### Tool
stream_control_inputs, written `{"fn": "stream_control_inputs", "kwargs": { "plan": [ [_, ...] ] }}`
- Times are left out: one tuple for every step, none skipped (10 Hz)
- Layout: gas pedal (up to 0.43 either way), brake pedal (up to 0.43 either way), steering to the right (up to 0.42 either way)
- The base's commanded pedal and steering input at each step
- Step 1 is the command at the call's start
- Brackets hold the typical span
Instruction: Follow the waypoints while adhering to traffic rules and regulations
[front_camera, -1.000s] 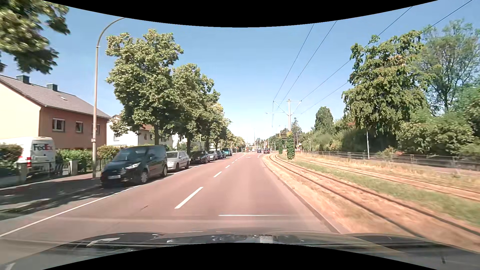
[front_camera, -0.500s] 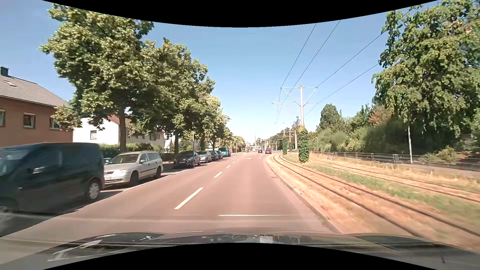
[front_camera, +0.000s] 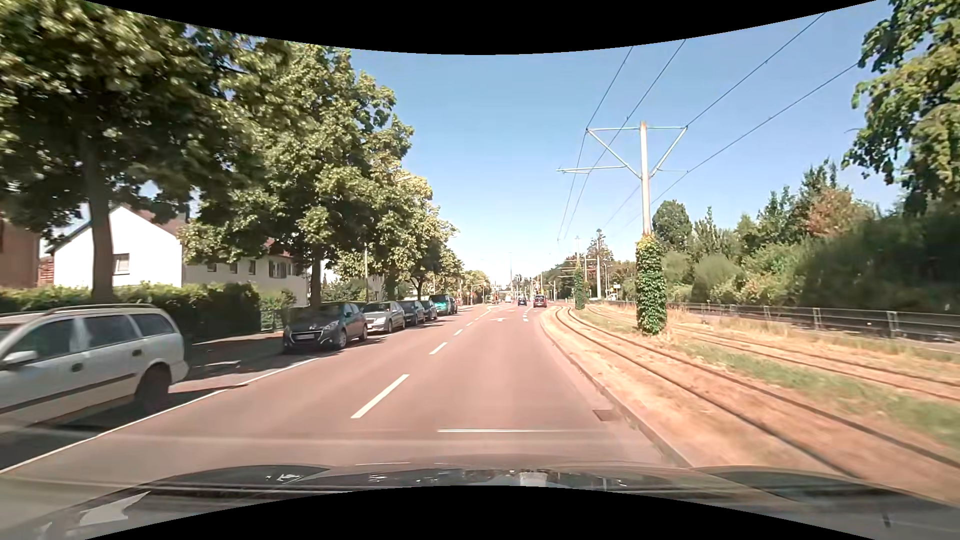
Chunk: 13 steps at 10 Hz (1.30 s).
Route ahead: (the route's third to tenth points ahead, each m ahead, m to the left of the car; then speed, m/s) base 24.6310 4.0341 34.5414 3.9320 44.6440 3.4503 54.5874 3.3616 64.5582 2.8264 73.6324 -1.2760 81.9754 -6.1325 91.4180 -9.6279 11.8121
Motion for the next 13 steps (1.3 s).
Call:
{"fn": "stream_control_inputs", "kwargs": {
  "plan": [
    [0.0,0.0,0.003],
    [0.0,0.0,0.004],
    [0.0,0.0,0.005],
    [0.0,0.0,0.008],
    [0.0,0.0,0.009],
    [0.0,0.0,0.011],
    [0.0,0.0,0.013],
    [0.0,0.0,0.013],
    [0.0,0.0,0.014],
    [0.0,0.0,0.016],
    [0.0,0.0,0.016],
    [0.0,0.0,0.017],
    [0.0,0.0,0.018]
  ]
}}
